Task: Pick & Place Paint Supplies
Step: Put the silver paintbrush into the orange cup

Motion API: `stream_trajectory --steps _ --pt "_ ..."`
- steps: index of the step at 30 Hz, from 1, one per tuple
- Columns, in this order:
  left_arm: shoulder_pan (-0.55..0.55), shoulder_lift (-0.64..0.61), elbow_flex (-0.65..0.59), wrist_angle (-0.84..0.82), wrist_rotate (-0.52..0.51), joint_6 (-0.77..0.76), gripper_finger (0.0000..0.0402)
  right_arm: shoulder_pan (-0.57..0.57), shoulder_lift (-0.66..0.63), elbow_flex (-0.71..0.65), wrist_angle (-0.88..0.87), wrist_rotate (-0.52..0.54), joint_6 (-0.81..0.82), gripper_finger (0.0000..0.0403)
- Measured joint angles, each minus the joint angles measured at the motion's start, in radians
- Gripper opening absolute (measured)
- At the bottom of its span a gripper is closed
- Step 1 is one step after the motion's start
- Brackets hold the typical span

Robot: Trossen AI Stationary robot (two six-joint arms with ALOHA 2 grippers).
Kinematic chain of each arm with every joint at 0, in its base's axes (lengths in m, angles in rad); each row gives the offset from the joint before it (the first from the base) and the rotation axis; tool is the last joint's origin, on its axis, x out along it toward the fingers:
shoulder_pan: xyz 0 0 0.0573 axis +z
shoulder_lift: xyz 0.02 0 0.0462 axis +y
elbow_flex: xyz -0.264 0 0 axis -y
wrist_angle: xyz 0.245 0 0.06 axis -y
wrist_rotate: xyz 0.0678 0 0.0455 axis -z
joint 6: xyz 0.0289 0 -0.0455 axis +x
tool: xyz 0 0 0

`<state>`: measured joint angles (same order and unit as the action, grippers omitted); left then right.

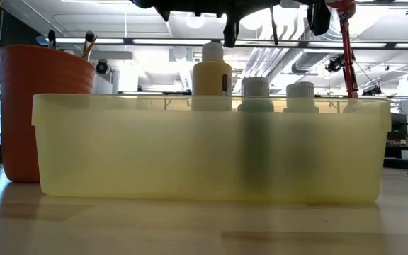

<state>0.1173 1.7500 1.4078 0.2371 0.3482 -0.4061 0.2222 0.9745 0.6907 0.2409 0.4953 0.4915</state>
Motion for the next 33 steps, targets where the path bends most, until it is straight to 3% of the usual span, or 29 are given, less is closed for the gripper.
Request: stream_trajectory --steps 17,28,33 --pt "0.018 -0.014 -0.001 -0.019 0.117 0.034 0.0010 0.000 -0.060 0.000 0.011 0.023 0.008 0.0008" --pt "0.061 -0.142 -0.001 -0.174 0.135 0.161 0.0010 0.000 -0.160 0.000 -0.032 -0.025 0.006 0.0128" --pt "0.068 -0.234 -0.001 -0.303 0.131 0.247 0.0010 0.000 -0.178 0.000 -0.085 -0.054 0.004 0.0151"
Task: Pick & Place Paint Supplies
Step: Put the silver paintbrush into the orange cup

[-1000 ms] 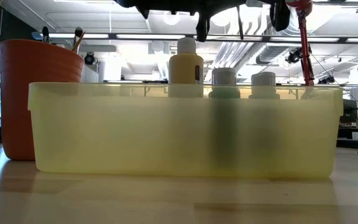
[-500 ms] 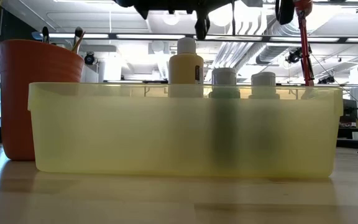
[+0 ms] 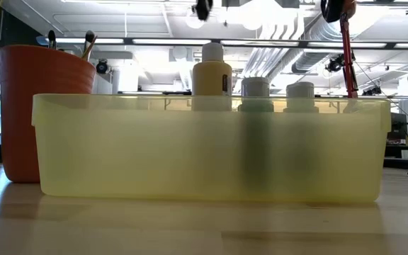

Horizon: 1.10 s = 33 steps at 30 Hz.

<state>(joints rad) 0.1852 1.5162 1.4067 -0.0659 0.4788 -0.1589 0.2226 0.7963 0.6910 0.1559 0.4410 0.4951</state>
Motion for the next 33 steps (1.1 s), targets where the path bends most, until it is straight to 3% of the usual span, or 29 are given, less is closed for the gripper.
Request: stream_trajectory --steps 7,15,18,25,33 --pt "-0.002 -0.164 0.000 -0.258 -0.086 0.061 0.0010 0.000 -0.004 0.000 -0.085 0.000 0.053 0.0141" --pt "-0.002 -0.402 0.000 -0.558 -0.330 0.076 0.0010 0.000 -0.004 0.000 -0.155 0.046 0.145 0.0126" --pt "-0.002 -0.491 0.000 -0.625 -0.372 0.053 0.0010 0.000 -0.004 0.000 -0.177 0.058 0.163 0.0122" --pt "-0.003 -0.681 -0.083 -0.630 -0.385 -0.084 0.0010 0.000 -0.004 0.000 -0.201 0.113 0.164 0.0120" --pt "-0.007 -0.893 -0.346 -0.547 -0.356 -0.276 0.0010 0.000 -0.004 0.000 -0.213 0.167 0.164 0.0120"
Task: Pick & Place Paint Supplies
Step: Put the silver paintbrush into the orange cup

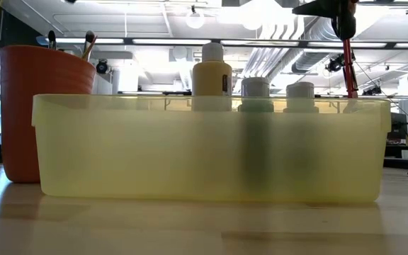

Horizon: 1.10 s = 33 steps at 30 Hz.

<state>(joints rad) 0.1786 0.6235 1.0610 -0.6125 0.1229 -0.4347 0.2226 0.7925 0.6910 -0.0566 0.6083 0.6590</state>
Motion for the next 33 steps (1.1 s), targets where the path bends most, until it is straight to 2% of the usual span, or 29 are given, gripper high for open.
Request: stream_trajectory --steps 5,8,11,22,26,33 --pt "-0.071 -0.105 -0.243 0.226 0.002 -0.058 0.0010 0.000 0.000 0.000 0.000 0.000 0.000 0.0120" --pt "-0.141 -0.119 -0.370 0.382 0.002 -0.096 0.0010 0.000 0.000 0.000 0.000 0.000 0.008 0.0120" --pt "-0.231 -0.105 -0.447 0.485 -0.026 -0.090 0.0010 0.000 0.000 0.000 0.000 0.000 0.022 0.0120" --pt "-0.511 0.058 -0.458 0.502 -0.249 0.084 0.0010 0.000 0.000 0.000 -0.001 0.000 0.026 0.0120" --pt "-0.559 0.116 -0.459 0.502 -0.309 0.090 0.0010 0.000 0.000 0.000 -0.001 0.000 0.026 0.0120" --pt "-0.579 0.214 -0.459 0.499 -0.348 0.141 0.0010 0.000 0.000 0.000 -0.001 0.000 0.035 0.0120"
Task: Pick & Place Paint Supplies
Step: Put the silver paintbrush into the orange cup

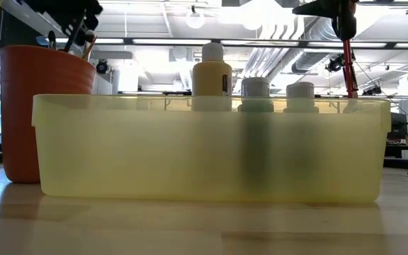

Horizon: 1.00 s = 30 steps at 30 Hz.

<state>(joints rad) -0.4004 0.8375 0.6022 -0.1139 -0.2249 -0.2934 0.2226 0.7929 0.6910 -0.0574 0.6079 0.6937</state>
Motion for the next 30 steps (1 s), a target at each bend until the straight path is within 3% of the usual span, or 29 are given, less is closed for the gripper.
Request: stream_trajectory --steps 19,30 --pt "0.000 0.185 0.000 -0.008 0.033 -0.105 0.0010 0.000 0.000 0.000 0.000 0.000 0.013 0.0120" --pt "0.001 0.188 0.000 0.009 0.031 -0.158 0.0054 0.000 0.000 0.000 -0.021 -0.008 0.010 0.0120"
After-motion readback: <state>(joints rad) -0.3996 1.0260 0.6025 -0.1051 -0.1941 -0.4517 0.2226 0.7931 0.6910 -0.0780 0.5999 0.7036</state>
